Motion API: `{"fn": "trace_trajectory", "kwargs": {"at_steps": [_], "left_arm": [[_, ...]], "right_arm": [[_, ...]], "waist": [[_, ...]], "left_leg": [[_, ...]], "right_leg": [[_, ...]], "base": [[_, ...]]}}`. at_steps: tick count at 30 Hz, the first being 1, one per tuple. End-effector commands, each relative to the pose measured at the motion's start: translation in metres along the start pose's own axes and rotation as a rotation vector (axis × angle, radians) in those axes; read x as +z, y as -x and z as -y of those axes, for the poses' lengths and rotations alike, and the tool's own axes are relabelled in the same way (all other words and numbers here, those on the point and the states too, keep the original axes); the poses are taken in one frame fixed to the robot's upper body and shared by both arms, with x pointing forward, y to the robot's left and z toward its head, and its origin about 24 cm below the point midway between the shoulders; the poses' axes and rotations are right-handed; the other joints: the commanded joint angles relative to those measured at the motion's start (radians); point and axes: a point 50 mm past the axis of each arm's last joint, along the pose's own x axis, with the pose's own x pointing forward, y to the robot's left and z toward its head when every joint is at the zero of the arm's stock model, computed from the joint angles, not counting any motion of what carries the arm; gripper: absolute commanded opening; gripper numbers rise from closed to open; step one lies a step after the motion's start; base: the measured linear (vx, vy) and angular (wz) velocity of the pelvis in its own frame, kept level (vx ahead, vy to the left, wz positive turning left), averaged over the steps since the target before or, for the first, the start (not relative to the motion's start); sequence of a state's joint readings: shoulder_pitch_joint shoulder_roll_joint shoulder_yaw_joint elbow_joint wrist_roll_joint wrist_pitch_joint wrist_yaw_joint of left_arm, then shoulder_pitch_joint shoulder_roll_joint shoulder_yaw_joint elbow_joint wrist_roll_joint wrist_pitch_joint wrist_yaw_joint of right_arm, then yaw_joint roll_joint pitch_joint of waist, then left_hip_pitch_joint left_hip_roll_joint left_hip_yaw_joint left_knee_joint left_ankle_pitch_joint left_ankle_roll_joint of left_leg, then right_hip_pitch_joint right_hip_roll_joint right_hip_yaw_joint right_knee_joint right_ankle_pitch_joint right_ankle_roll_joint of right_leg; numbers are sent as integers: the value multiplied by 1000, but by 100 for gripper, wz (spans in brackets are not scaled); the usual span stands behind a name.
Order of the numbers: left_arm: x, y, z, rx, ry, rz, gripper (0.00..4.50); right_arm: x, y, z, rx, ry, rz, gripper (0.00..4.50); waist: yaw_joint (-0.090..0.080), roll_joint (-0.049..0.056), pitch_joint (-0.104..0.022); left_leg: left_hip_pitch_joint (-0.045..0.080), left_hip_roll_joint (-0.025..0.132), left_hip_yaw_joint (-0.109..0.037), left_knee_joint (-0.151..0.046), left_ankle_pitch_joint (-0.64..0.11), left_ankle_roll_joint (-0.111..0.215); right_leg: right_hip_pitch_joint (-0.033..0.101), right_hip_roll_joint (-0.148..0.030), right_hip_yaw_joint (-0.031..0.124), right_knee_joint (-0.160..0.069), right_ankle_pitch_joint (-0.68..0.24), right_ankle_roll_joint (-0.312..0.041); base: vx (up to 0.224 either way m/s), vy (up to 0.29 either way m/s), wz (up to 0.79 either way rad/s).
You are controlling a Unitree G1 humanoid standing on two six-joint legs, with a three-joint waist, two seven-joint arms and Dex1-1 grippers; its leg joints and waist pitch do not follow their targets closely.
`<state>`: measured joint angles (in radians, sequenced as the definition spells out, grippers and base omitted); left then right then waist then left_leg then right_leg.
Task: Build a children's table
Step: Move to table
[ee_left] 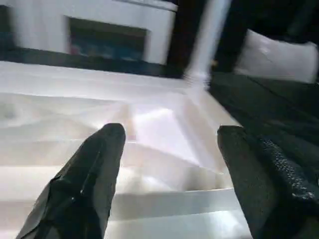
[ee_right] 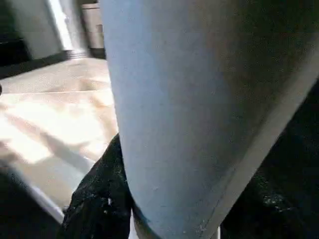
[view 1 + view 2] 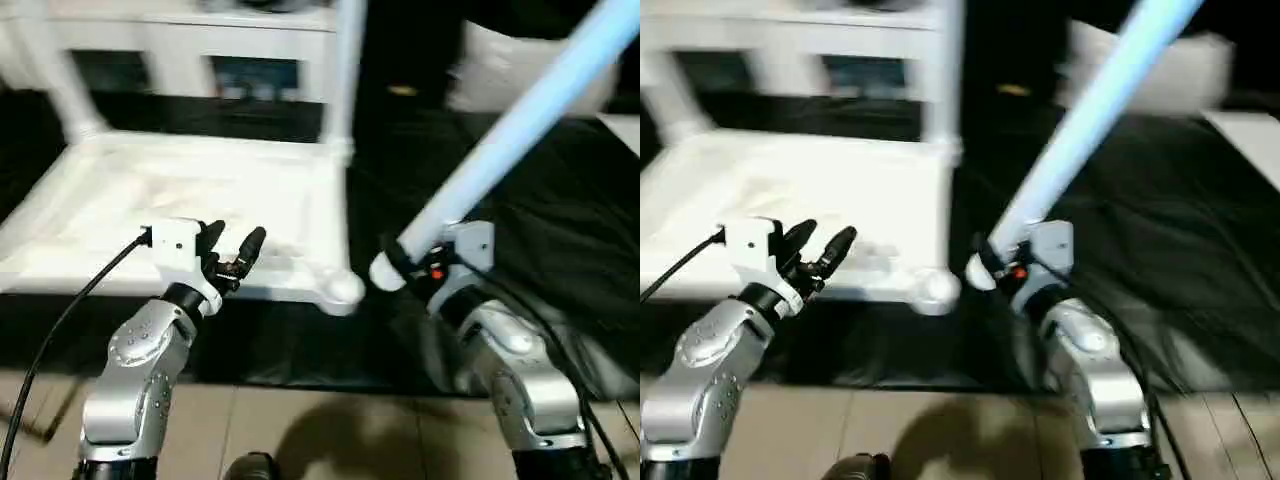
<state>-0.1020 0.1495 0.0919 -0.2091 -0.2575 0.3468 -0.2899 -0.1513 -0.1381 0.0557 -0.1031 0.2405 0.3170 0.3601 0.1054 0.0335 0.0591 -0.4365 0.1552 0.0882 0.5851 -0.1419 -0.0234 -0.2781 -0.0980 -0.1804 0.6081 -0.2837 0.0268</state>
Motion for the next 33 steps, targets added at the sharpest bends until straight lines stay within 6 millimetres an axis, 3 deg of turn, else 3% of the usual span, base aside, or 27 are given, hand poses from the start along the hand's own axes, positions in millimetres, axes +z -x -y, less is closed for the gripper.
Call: {"fn": "trace_trajectory", "kwargs": {"at_steps": [1,2,3,4,5,6,7,8,9,10,11,12,13,14,15,16,17,18,19,20,21,22,23,25,28,32,33], "left_arm": [[4,1,1,10,-19,0,336],[4,2,1,14,-22,-3,336],[4,3,0,20,-25,-9,336],[3,5,-1,22,-40,-20,336],[3,5,-1,22,-42,-21,336],[2,5,-1,22,-44,-22,336],[2,4,-1,19,-43,-25,336],[2,2,1,7,-43,-28,336],[1,1,2,-2,-45,-31,336],[1,1,2,-8,-46,-32,336],[0,-1,4,-17,-47,-36,336],[0,-2,5,-23,-47,-38,336],[-1,-3,6,-29,-53,-42,336],[-2,-3,7,-32,-57,-46,336],[-2,-3,7,-32,-57,-46,336],[-2,-3,9,-41,-64,-50,336],[-4,-4,11,-59,-79,-56,336],[-5,-4,12,-73,-91,-65,336],[-6,-4,13,-81,-99,-70,336],[-7,-4,14,-88,-104,-72,336],[-7,-4,14,-92,-106,-73,336],[-8,-4,15,-94,-106,-73,336],[-9,-3,15,-97,-109,-76,336],[-10,-3,16,-98,-110,-80,336],[-11,-2,16,-93,-99,-77,336],[-11,-1,14,-66,-80,-67,336],[-11,0,14,-63,-73,-64,336]], "right_arm": [[6,0,1,6,23,21,187],[7,0,2,0,32,29,187],[8,0,6,-35,20,46,187],[6,1,11,-59,4,48,187],[6,1,11,-58,4,47,187],[6,2,11,-57,4,45,187],[6,3,12,-64,11,47,187],[7,4,13,-73,22,48,187],[7,5,13,-77,28,48,187],[6,6,13,-79,31,47,187],[6,7,14,-85,32,46,187],[5,8,14,-90,31,46,187],[5,9,15,-94,36,45,187],[5,10,15,-96,40,45,187],[5,10,15,-96,40,45,187],[4,11,15,-102,42,45,187],[3,12,16,-115,44,42,187],[3,13,17,-126,46,39,187],[2,14,18,-132,47,37,187],[2,14,19,-134,48,36,187],[2,15,19,-134,48,37,187],[2,15,19,-133,49,36,187],[2,15,19,-131,51,36,187],[2,15,19,-126,55,32,187],[2,15,19,-120,59,28,187],[1,13,17,-108,58,20,187],[1,13,16,-102,57,19,187]], "waist": [[2,-5,-19],[2,-4,-18],[-23,19,-16],[-30,43,-25],[-35,35,-29],[-31,37,-38],[-39,36,-41],[-50,25,-43],[-51,9,-52],[-39,12,-69],[-38,5,-86],[-40,-5,-99],[-42,0,-103],[-42,-1,-107],[-46,3,-106],[-47,8,-97],[-49,10,-91],[-52,13,-83],[-52,14,-80],[-53,17,-71],[-54,15,-67],[-50,13,-62],[-48,12,-59],[-47,7,-51],[-46,-2,-51],[-50,-1,-54],[-51,-12,-55]], "left_leg": [[14,27,-8,-22,-625,-21],[13,32,-9,-10,-593,-13],[126,88,-28,-34,-740,-98],[124,102,-53,-126,-914,-156],[123,106,-62,-152,-952,-164],[145,105,-70,-157,-949,-149],[154,107,-79,-151,-918,-128],[138,93,-77,-137,-811,-86],[112,73,-55,-104,-626,-42],[53,57,-23,-71,-342,-10],[44,46,-12,-46,-161,18],[43,35,-9,-15,115,69],[41,32,-12,-14,187,82],[41,27,-8,-6,211,96],[37,31,-8,-12,152,96],[42,47,-9,-25,47,87],[46,56,-10,-33,-29,79],[52,69,-14,-51,-165,59],[54,73,-15,-59,-219,49],[54,75,-13,-73,-319,19],[54,73,-10,-78,-363,1],[57,71,-4,-81,-449,-45],[57,69,-1,-83,-470,-56],[57,66,-1,-88,-547,-96],[59,66,0,-89,-577,-113],[55,66,1,-95,-569,-117],[51,67,5,-94,-543,-103]], "right_leg": [[44,-142,46,-172,-826,-122],[55,-150,41,-180,-835,-124],[-14,-77,44,-141,-682,-123],[3,2,61,-34,-393,-101],[6,17,68,-1,-273,-92],[-23,23,85,19,-137,-78],[-40,15,98,17,-99,-70],[-46,-6,117,-5,-42,-60],[-40,-53,149,-46,58,-53],[14,-97,169,-49,274,-82],[25,-90,162,-33,455,-76],[14,-64,153,5,757,-48],[9,-56,146,16,826,-30],[-5,-51,143,20,856,4],[-5,-57,140,17,798,14],[-18,-60,137,3,666,6],[-22,-62,138,-3,571,-6],[-24,-64,142,-15,380,-45],[-25,-64,144,-20,300,-68],[-29,-63,149,-30,156,-111],[-30,-64,153,-36,98,-127],[-37,-71,163,-49,-43,-156],[-40,-72,166,-54,-90,-159],[-49,-77,173,-68,-270,-146],[-60,-82,175,-78,-369,-123],[-64,-74,171,-71,-297,-118],[-62,-75,171,-70,-270,-119]], "base": [[25,60,56],[25,60,56],[20,85,34],[53,108,-2],[53,108,-2],[93,98,-5],[85,55,1],[85,55,1],[67,18,-3],[67,-13,-3],[67,-13,-3],[0,0,0],[0,0,0],[0,0,0],[0,0,0],[0,0,0],[0,0,0],[0,0,0],[-64,5,-2],[-64,5,-2],[-76,11,-1],[-80,11,-1],[-80,11,-1],[-70,16,-6],[-21,6,-3],[0,0,0],[0,0,0]]}}
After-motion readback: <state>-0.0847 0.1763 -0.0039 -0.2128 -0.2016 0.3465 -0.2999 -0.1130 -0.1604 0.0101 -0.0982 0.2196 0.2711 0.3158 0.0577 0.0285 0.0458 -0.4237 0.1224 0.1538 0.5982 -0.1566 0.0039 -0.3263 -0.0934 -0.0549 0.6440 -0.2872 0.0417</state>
